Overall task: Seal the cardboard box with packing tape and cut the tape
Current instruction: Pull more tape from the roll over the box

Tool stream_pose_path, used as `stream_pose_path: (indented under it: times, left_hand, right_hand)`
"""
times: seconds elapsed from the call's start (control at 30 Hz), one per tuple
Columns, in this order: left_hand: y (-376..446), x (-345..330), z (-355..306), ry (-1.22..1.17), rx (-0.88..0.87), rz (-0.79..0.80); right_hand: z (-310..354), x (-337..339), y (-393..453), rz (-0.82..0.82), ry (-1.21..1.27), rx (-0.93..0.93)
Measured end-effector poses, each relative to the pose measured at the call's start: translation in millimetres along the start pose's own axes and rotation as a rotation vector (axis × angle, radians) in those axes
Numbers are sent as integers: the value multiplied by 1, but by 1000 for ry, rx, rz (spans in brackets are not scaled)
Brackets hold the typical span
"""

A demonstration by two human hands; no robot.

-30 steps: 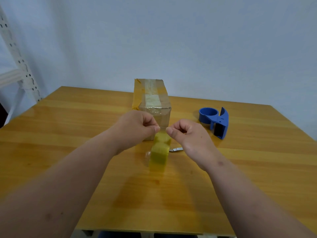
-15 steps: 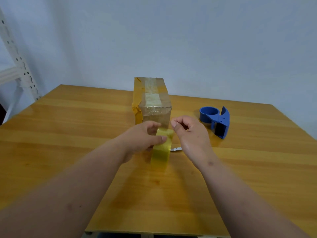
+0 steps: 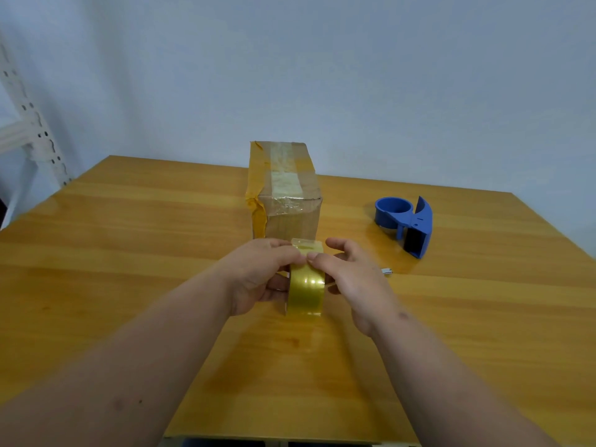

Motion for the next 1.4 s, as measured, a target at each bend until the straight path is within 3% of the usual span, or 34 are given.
stream_pose_path:
  times: [0.3, 0.57, 0.77, 1.2, 1.4]
  left_hand:
    - [1, 1, 1, 4, 20, -53]
    - [-2, 3, -2, -16, 88, 22]
    - [1, 0, -3, -42, 137, -25]
    - [-4, 7, -6, -77, 104, 9]
    - [-9, 3, -7, -53, 68, -51]
  right_hand:
    - [6, -6, 2, 21, 119, -60]
    - [9, -8, 1, 31, 58, -20]
    - [8, -8, 4, 3, 39, -9]
    - [12, 1, 7, 286, 85, -3]
    - [14, 1, 5, 242, 111, -77]
Point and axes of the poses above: each hand's wrist, its own y-axis towards the middle knuckle, its own x-axis out of the back of the hand, z = x × y, the point moved 1 cm from there along y, towards the middle knuckle, and after that the axes turned 15 degrees about y, right-handed, at the moved point
